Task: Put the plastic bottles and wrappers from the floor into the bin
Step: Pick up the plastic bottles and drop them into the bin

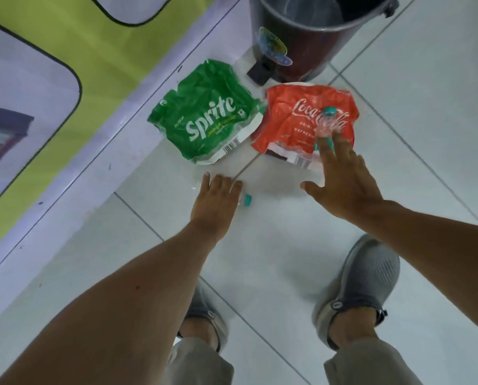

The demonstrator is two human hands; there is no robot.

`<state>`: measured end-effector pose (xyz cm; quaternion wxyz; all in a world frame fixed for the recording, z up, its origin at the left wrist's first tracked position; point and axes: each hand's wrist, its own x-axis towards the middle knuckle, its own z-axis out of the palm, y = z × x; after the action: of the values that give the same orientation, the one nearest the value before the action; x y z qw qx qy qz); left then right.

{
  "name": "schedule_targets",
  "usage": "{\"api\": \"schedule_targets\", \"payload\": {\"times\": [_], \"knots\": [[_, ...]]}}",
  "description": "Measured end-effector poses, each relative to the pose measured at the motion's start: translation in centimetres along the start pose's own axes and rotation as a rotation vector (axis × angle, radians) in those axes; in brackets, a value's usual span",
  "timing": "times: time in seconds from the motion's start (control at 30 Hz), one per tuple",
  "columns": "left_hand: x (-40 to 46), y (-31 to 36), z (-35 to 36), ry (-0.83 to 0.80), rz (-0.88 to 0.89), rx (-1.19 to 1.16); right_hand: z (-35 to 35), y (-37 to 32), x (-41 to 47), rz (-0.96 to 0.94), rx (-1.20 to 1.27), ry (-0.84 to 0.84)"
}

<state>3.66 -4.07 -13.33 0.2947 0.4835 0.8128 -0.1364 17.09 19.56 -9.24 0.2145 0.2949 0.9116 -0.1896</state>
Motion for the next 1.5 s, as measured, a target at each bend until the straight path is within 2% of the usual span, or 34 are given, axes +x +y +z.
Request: {"api": "schedule_targets", "payload": {"times": [0.1,0.23,0.43,0.57,0.77,0.93,1.13,1.3,1.5], "knots": [[-0.7,0.5,-1.3,0.071,0.039,-0.064,-0.7,-1.0,-0.4,0.055,0.084,-0.029],[-0.4,1.2,-5.5,0.189,0.119,-0.13,-2.1,-2.3,-0.1,0.22,0.24,-0.011],[3.7,0.0,-8.5,0.308,0.169,-0.095,-0.9,-3.6,3.9,0.437,0.381,0.13],[5.7,-1.1,-8.1,0.292,0.185,-0.06,0.5,-3.9,5.6,0.528,0.376,0.213],[4.4,-1.2,-9.6,0.248,0.176,-0.037,-0.8,-3.8,3.3,0.446,0.435,0.24],[1.2,-0.4,-15.9,0.225,0.12,-0.108,-7.2,-4.8,-1.5,0.387,0.514,0.263],[-1.7,-0.3,-24.0,0.273,0.075,-0.163,-17.6,-6.2,-2.6,0.311,0.468,0.266],[-2.0,-1.3,-27.3,0.32,0.056,-0.164,-22.7,-6.7,2.4,0.187,0.298,0.287],[-1.6,-2.3,-26.5,0.326,0.033,-0.164,-24.3,-6.3,7.9,0.019,-0.048,0.146]]}}
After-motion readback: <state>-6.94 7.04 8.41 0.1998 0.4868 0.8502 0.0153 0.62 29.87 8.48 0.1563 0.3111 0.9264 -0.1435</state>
